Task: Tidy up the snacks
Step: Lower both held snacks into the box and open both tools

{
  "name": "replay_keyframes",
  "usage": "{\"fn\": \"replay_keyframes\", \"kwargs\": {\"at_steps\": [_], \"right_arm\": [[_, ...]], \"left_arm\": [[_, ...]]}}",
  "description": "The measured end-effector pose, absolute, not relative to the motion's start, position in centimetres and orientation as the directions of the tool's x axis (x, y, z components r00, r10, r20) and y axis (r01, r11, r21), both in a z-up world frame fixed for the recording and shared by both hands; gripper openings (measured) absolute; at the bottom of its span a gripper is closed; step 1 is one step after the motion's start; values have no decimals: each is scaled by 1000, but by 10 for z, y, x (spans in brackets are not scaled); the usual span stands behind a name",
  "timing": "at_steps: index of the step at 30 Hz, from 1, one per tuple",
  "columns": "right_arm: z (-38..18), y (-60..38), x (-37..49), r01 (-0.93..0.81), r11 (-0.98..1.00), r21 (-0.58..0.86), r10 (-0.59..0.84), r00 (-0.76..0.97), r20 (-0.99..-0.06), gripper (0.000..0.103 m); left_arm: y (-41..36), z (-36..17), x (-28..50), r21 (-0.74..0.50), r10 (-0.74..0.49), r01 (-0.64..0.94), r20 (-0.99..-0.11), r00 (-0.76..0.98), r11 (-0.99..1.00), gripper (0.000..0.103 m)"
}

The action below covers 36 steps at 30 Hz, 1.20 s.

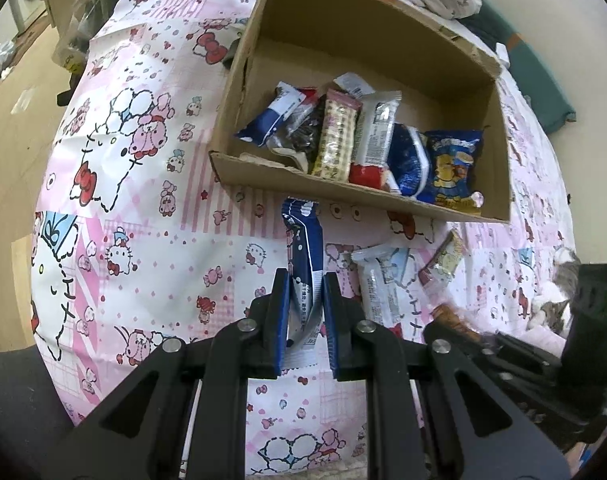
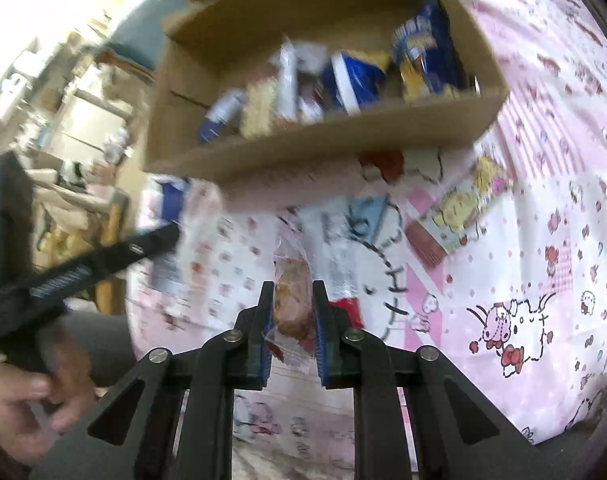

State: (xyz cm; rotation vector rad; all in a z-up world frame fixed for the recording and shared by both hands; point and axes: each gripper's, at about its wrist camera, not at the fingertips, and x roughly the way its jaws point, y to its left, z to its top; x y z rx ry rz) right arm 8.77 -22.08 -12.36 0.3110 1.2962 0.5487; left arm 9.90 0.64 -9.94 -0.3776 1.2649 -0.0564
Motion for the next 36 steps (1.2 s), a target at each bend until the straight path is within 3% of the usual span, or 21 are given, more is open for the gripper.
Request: {"fn": "replay_keyframes", "kwargs": {"at_steps": [5, 14, 22, 36], "right_arm": [[-87, -227, 94, -237, 796, 557, 603, 244, -759, 18], [-44, -232, 144, -284, 793, 539, 609, 348, -713, 18], [-51, -243, 186, -247, 825, 507, 563, 416, -714, 18], [-90, -252, 206, -128, 864, 487, 495, 394, -774, 18]], "left_arm": [[9, -80, 96, -350, -281, -158, -897, 341, 923, 13], [17, -39, 134, -302, -222, -127, -874, 432, 945, 13], [17, -20, 184, -233, -167, -79, -857, 487, 969, 13], [7, -53, 214, -155, -115, -31, -843, 525, 987, 13]]}}
